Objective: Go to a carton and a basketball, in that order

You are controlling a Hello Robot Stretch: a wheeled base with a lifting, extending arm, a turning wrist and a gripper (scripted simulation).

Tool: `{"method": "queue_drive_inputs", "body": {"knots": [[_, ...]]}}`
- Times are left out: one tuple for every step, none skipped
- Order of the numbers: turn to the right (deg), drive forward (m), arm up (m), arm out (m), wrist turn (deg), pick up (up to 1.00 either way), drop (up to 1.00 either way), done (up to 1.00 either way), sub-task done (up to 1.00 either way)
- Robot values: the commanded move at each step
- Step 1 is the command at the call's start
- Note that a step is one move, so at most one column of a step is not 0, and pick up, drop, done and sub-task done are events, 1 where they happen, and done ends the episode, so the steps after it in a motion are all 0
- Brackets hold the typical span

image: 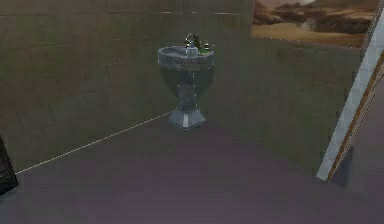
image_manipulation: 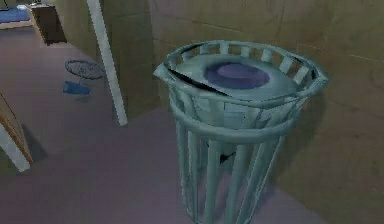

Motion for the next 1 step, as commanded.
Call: {"method": "queue_drive_inputs", "body": {"knots": [[-3.0,0.00,0.00,0.00,0.0,0.00,0.00,0.00,0.00]]}}
